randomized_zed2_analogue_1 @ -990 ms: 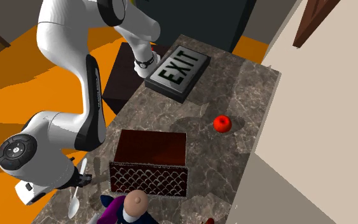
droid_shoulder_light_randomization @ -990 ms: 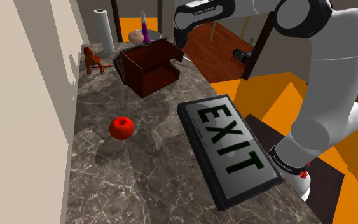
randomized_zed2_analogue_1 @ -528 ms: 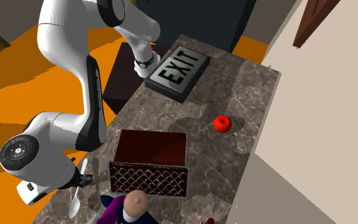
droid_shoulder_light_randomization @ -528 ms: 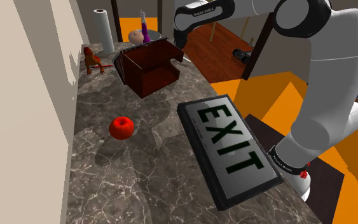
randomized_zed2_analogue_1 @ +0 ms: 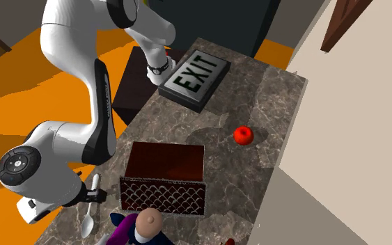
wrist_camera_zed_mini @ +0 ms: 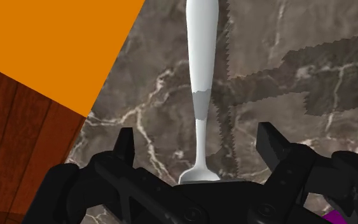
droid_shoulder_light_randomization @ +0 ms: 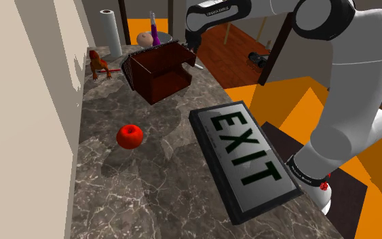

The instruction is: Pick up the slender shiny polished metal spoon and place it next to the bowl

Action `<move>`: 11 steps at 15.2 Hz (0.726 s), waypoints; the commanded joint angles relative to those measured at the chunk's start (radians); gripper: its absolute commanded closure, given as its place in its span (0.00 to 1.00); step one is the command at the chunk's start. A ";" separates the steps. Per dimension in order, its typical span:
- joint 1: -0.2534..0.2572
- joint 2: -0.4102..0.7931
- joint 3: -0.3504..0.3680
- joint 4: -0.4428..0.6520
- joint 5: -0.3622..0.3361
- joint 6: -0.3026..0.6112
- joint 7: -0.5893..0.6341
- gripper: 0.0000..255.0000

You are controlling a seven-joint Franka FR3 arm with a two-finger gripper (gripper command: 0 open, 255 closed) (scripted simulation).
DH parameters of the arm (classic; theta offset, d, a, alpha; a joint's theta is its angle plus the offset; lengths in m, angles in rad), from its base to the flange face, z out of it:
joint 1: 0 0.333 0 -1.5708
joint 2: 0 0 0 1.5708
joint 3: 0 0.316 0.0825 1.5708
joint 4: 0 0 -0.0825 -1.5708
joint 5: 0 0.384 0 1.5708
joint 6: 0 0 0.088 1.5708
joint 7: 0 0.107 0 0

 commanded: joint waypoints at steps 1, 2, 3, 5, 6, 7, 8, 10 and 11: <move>-0.001 -0.027 0.006 0.008 0.009 -0.034 -0.005 0.00; -0.001 -0.044 0.010 0.015 0.015 -0.057 -0.009 0.00; -0.001 -0.057 0.012 0.021 0.019 -0.076 -0.011 0.00; -0.001 -0.057 0.012 0.021 0.019 -0.076 -0.011 0.00; -0.001 -0.057 0.012 0.021 0.019 -0.076 -0.011 0.00; -0.001 -0.057 0.012 0.021 0.019 -0.076 -0.011 0.00; -0.001 -0.057 0.012 0.021 0.019 -0.076 -0.011 0.00; -0.001 -0.057 0.012 0.021 0.019 -0.076 -0.011 0.00; -0.001 -0.057 0.012 0.021 0.019 -0.076 -0.011 0.00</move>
